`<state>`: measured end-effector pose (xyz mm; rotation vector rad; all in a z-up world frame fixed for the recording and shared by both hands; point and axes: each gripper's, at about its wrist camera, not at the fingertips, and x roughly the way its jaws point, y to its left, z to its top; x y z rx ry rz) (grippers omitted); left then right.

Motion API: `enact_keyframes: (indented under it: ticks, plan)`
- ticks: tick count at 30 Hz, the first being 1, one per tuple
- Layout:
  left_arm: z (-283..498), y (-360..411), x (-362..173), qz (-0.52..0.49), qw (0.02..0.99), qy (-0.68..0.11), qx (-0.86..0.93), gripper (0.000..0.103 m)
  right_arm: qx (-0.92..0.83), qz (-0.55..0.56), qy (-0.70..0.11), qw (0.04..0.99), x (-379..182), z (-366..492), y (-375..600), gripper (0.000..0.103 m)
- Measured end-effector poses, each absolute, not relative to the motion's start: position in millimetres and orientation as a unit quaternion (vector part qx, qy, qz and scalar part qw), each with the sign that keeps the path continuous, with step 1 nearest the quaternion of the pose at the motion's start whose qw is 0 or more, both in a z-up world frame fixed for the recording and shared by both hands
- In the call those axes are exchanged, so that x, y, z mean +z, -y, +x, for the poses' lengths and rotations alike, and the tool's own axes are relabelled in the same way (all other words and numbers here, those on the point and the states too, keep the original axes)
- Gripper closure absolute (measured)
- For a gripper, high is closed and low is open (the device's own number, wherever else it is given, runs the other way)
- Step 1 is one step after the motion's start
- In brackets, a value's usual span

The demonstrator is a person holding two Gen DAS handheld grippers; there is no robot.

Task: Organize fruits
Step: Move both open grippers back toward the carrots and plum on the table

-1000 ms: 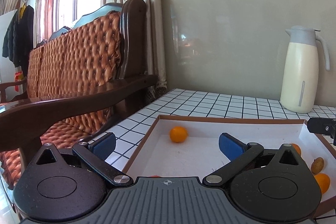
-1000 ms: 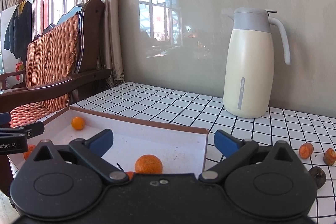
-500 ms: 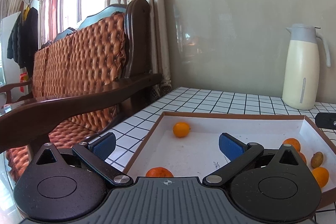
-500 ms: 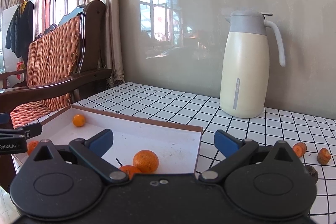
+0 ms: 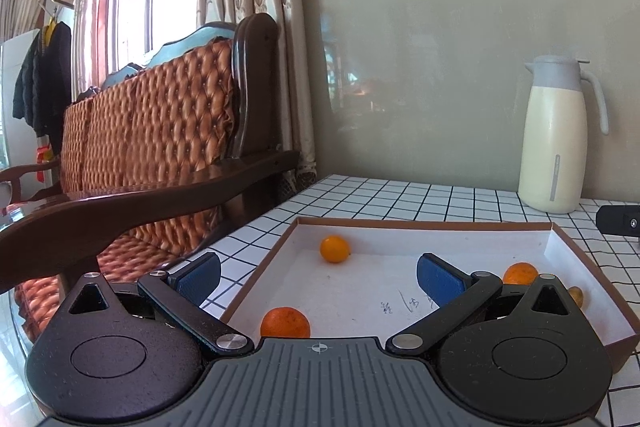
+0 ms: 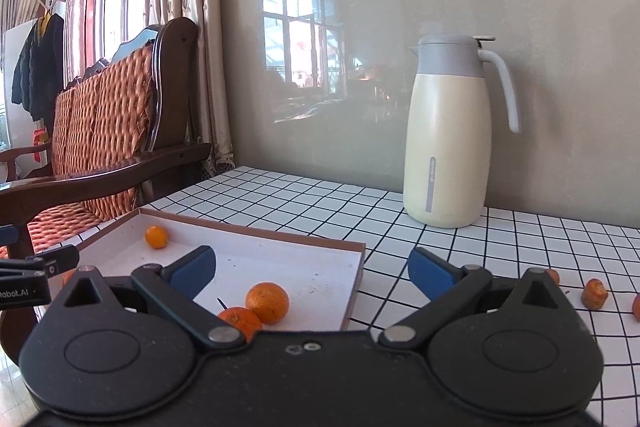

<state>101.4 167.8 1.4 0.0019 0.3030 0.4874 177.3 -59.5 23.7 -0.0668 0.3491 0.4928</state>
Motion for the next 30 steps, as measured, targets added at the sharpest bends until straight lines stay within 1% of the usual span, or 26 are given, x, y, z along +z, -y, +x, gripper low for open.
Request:
enact_keyframes:
  ticks: [10,17,23,30]
  plan:
    - [78.4,-142.0,9.1,0.001,0.964,-0.128,0.232,0.000,0.241,-0.049,-0.164,0.955,28.7,155.4,78.6,0.006]
    - [77.2,-119.2,12.8,-0.003,0.970,-0.134,0.203,0.000,0.235,-0.051,-0.159,0.958,32.3,140.3,99.0,0.006]
    - [81.1,-97.6,14.2,0.007,0.976,-0.131,0.175,0.000,0.229,-0.075,-0.152,0.959,32.5,128.5,114.6,0.006]
    - [83.3,-72.9,17.9,0.007,0.981,-0.116,0.156,0.000,0.205,-0.072,-0.154,0.964,33.1,128.0,142.0,0.006]
